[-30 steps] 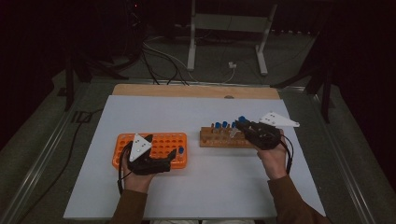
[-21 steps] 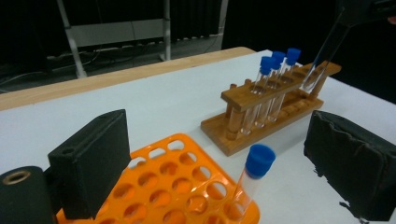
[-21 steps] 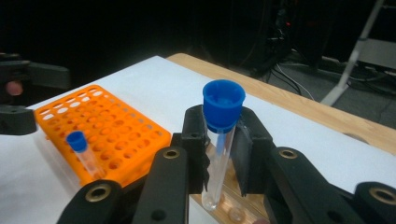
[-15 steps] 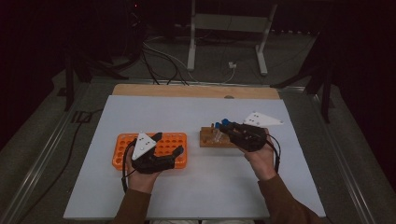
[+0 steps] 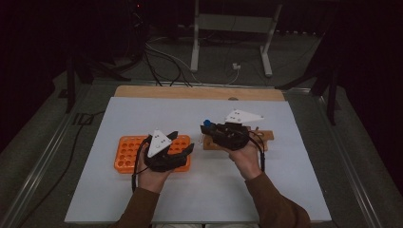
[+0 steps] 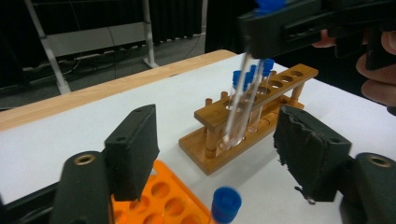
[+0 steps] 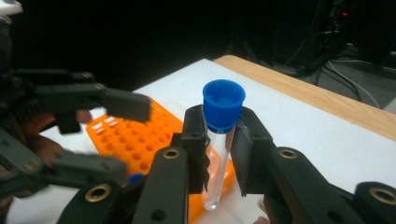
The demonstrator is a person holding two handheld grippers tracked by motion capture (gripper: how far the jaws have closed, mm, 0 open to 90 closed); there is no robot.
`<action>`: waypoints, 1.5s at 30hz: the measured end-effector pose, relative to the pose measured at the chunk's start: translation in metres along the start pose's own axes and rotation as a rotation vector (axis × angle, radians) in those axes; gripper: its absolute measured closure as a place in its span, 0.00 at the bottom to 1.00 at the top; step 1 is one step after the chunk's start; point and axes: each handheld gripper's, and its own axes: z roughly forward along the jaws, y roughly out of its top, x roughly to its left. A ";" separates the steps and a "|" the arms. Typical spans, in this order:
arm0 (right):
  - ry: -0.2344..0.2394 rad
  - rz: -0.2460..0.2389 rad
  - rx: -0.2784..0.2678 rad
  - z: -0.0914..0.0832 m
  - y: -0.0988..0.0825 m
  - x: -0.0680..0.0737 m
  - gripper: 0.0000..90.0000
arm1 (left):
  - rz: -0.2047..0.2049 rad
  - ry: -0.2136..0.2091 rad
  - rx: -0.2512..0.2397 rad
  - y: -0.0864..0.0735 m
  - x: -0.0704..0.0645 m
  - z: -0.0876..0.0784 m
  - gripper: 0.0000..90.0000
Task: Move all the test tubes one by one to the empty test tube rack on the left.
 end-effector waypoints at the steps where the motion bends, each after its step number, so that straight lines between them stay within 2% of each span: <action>1: 0.006 0.001 0.001 0.003 0.002 0.002 0.84 | 0.003 0.003 -0.002 0.001 -0.001 0.003 0.39; 8: 0.029 -0.010 0.001 0.009 0.009 0.011 0.84 | 0.007 0.009 -0.013 0.007 -0.005 0.018 0.54; 16: 0.034 -0.015 0.013 0.013 0.009 0.013 0.84 | 0.009 -0.004 -0.033 0.007 -0.005 0.022 0.74; 20: 0.036 -0.013 0.022 0.015 0.008 0.012 0.84 | 0.010 -0.006 -0.035 0.007 -0.004 0.022 0.76; 26: 0.040 -0.018 0.024 0.017 0.008 0.014 0.84 | 0.026 -0.007 -0.038 0.005 -0.003 0.022 0.84; 31: 0.034 -0.031 0.023 0.018 0.007 0.014 0.84 | 0.040 -0.005 -0.043 0.005 -0.004 0.024 0.86; 35: 0.037 -0.010 -0.001 0.016 0.008 0.013 0.74 | 0.036 0.018 -0.039 0.003 0.000 0.026 0.87; 40: 0.014 -0.016 -0.013 0.011 0.008 0.008 0.62 | -0.001 0.033 -0.037 -0.001 0.009 0.026 0.87; 45: 0.005 0.004 -0.024 0.006 0.006 0.000 0.49 | -0.035 0.044 -0.039 -0.004 0.018 0.022 0.87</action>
